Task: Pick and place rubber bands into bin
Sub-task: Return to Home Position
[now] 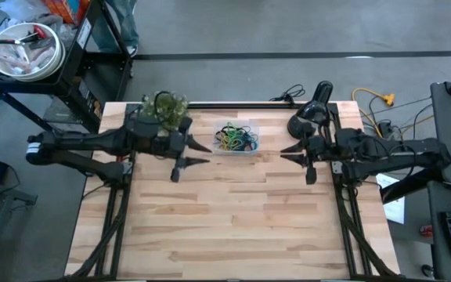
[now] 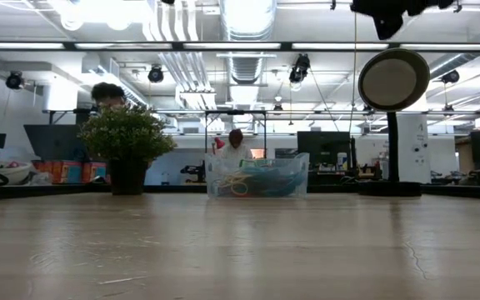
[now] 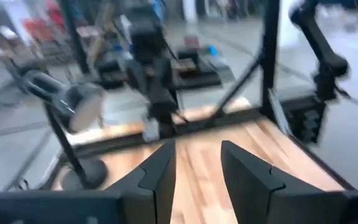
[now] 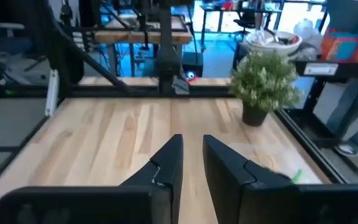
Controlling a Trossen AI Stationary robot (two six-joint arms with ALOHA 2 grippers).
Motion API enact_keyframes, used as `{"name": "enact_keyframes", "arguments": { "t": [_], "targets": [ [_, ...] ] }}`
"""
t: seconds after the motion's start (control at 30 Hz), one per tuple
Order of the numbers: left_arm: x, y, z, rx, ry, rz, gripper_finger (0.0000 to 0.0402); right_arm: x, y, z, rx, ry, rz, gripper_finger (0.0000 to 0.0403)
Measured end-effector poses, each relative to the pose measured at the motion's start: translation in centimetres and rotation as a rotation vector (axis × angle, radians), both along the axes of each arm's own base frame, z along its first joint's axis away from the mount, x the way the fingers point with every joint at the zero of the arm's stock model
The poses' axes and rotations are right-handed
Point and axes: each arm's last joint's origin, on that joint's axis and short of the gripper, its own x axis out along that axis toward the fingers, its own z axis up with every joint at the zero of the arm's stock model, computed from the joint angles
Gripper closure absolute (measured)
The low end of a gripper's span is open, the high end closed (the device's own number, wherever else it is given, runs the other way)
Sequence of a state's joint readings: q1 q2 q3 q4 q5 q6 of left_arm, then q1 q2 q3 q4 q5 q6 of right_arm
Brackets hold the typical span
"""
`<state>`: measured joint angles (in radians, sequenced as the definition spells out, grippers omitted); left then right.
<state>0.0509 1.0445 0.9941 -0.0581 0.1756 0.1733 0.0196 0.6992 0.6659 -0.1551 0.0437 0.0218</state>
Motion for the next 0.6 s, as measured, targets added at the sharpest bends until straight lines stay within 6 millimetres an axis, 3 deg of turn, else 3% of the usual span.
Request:
{"name": "enact_keyframes", "arguments": {
  "t": [0.2,0.37,0.6],
  "targets": [
    [-1.5,0.6,-4.7,-0.070,-0.221,0.043,0.0289,-0.6,-0.1,-2.1,0.032,-0.016,-0.020,0.0346],
    [-3.3,0.7,-8.4,-0.130,-0.292,0.063,0.0289,-1.2,-0.3,-2.9,0.035,-0.083,-0.050,0.0346],
    [-5.3,0.6,-11.1,-0.187,-0.312,0.090,0.0289,-2.8,-0.3,-4.6,0.042,-0.151,-0.054,0.0346]
  ]
}}
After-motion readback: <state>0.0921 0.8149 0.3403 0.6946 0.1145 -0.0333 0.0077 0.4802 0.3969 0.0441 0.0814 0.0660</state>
